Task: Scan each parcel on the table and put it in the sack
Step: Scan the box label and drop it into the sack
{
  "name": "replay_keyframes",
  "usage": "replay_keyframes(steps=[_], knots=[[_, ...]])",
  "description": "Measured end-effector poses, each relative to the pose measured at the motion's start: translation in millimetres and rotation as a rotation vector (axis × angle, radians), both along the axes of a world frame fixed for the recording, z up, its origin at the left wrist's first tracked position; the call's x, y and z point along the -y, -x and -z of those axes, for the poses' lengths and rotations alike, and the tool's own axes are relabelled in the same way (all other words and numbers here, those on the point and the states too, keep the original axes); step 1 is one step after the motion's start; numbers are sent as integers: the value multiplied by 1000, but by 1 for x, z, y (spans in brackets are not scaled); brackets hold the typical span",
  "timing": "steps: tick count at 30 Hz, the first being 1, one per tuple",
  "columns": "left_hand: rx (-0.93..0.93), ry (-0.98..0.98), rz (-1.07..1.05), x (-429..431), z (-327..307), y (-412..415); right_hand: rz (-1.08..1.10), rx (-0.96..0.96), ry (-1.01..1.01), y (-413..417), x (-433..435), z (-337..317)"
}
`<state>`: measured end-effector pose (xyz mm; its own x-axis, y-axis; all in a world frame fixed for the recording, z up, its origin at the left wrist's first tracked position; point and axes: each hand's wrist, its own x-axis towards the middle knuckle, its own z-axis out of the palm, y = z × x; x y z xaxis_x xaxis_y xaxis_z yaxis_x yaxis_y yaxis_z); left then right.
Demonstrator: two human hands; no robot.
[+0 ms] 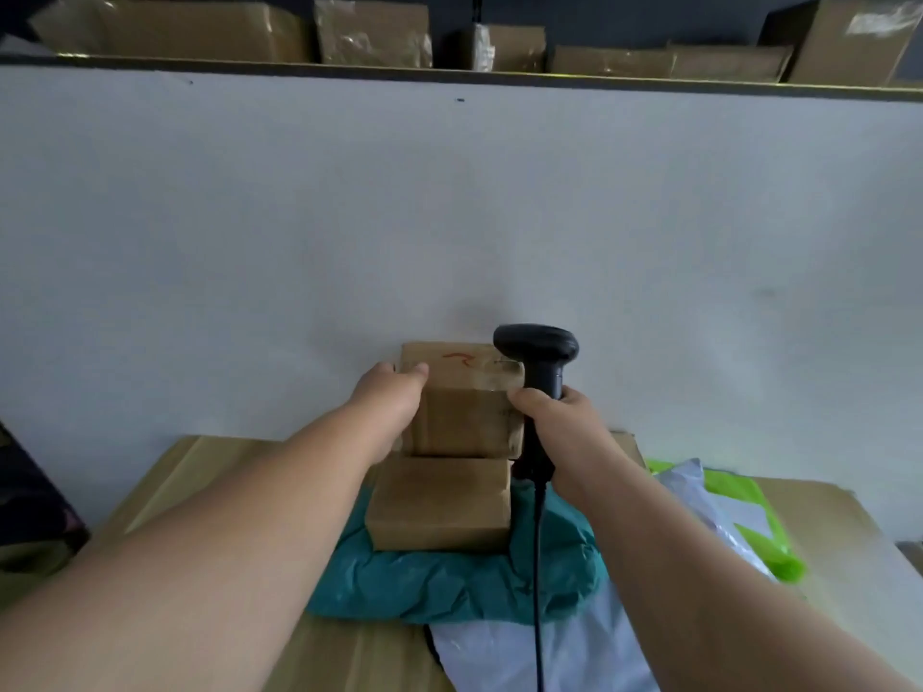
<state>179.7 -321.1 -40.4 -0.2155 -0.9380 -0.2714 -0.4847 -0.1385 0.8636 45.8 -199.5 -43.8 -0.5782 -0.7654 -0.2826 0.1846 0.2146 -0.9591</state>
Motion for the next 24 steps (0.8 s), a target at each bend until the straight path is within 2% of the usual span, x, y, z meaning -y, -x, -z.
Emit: replay_keyframes(steps=[7, 11, 17, 24], knots=[[-336, -336, -38, -36, -6, -35, 117, 198, 109, -19, -51, 3], [-436, -472, -121, -72, -11, -65, 141, 188, 109, -52, -90, -5], [-451, -525, -85, -129, -18, -127, 104, 188, 46, -110, -150, -11], [-410, -582, 102, -178, -40, -240, 2, 200, -21, -192, -190, -33]])
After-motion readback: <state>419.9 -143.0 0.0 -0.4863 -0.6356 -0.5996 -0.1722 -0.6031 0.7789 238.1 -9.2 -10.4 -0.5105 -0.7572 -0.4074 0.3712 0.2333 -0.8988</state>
